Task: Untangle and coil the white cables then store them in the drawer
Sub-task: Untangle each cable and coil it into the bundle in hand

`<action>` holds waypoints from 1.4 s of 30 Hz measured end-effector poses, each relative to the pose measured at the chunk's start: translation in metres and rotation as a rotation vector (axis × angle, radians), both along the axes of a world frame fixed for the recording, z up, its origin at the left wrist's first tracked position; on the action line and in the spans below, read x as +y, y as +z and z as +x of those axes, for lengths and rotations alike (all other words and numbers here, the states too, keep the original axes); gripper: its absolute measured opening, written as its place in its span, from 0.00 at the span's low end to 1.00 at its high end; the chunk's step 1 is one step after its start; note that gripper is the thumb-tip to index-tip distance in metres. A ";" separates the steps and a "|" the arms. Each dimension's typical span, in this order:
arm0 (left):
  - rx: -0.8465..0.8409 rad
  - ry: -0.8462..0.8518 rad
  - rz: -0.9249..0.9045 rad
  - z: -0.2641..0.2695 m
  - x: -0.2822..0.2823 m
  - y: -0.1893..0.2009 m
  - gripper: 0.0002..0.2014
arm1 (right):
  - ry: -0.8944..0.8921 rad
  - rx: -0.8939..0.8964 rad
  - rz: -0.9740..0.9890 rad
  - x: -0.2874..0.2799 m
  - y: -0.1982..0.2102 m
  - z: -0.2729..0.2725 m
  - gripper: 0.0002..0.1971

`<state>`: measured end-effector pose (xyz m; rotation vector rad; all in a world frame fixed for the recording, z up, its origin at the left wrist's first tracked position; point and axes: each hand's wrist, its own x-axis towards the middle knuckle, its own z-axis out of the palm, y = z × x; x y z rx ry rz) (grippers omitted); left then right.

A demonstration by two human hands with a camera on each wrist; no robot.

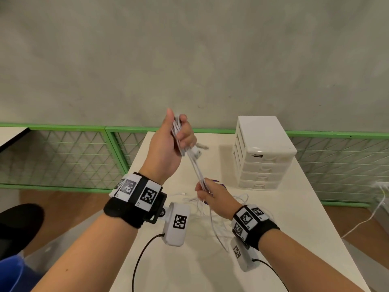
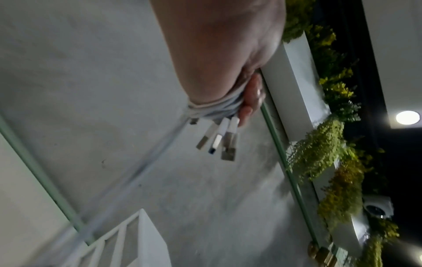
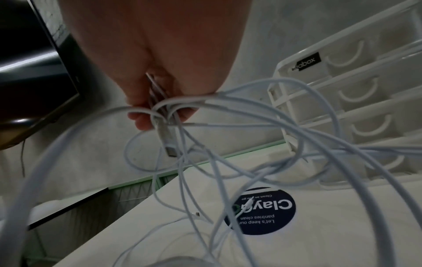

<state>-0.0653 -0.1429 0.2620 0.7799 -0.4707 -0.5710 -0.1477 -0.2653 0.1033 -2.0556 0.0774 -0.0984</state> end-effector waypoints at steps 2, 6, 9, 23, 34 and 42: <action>0.047 0.115 -0.050 0.003 -0.004 0.000 0.18 | 0.062 -0.008 -0.041 0.005 0.000 -0.001 0.05; -0.235 0.439 0.148 0.012 -0.008 -0.013 0.14 | 0.137 -0.103 -0.142 0.014 0.007 0.000 0.03; -0.710 0.604 0.458 0.021 -0.003 -0.032 0.15 | 0.108 -0.121 -0.002 0.013 0.012 0.000 0.08; -0.994 -0.191 1.257 0.005 0.016 -0.074 0.26 | -0.058 -0.186 0.192 -0.014 0.021 0.000 0.09; -1.402 -0.104 1.467 0.008 0.014 -0.080 0.23 | 0.008 0.031 -0.245 -0.022 0.025 -0.004 0.09; -1.185 -0.079 1.413 0.016 0.027 -0.080 0.26 | -0.031 -0.012 -0.135 -0.038 0.032 -0.009 0.12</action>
